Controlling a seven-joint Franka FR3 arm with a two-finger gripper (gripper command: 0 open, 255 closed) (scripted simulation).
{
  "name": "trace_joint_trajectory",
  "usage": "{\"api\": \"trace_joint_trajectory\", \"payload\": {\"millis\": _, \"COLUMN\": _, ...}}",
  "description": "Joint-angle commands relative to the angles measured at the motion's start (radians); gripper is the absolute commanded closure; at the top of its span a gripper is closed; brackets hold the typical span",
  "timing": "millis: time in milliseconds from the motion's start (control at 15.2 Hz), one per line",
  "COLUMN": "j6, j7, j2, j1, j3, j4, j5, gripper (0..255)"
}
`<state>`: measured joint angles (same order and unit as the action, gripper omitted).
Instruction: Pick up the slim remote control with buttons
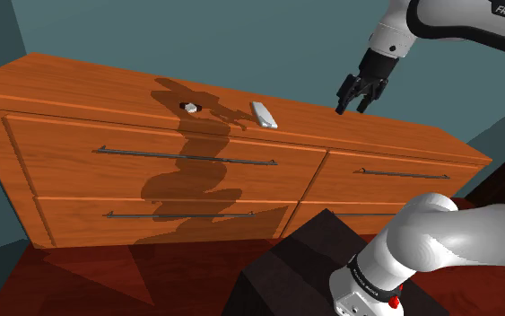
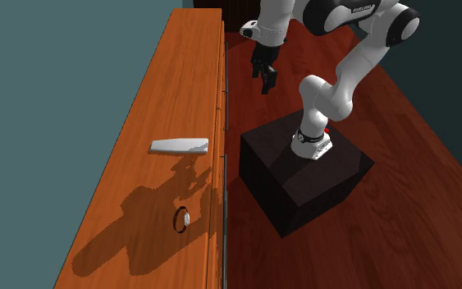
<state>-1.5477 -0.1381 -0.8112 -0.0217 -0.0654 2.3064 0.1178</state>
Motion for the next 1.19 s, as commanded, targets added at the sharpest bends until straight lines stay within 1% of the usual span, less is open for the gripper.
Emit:
{"api": "trace_joint_trajectory", "payload": {"millis": 0, "j6": 0.000, "j7": 0.000, "j2": 0.000, "j1": 0.000, "j3": 0.000, "j4": 0.000, "j5": 0.000, "gripper": 0}}
{"api": "trace_joint_trajectory", "payload": {"millis": 264, "j6": -0.094, "j7": -0.046, "j2": 0.146, "j1": -0.003, "j3": 0.002, "j4": -0.041, "j5": -0.017, "gripper": 0}}
{"api": "trace_joint_trajectory", "payload": {"millis": 528, "j6": -0.173, "j7": -0.087, "j2": 0.299, "j1": -0.005, "j3": 0.002, "j4": -0.105, "j5": -0.034, "gripper": 0}}
{"api": "trace_joint_trajectory", "payload": {"millis": 858, "j6": -0.247, "j7": -0.131, "j2": 0.494, "j1": -0.009, "j3": -0.002, "j4": -0.214, "j5": -0.055, "gripper": 0}}
{"api": "trace_joint_trajectory", "payload": {"millis": 1122, "j6": -0.285, "j7": -0.160, "j2": 0.652, "j1": -0.012, "j3": -0.008, "j4": -0.326, "j5": -0.075, "gripper": 0}}
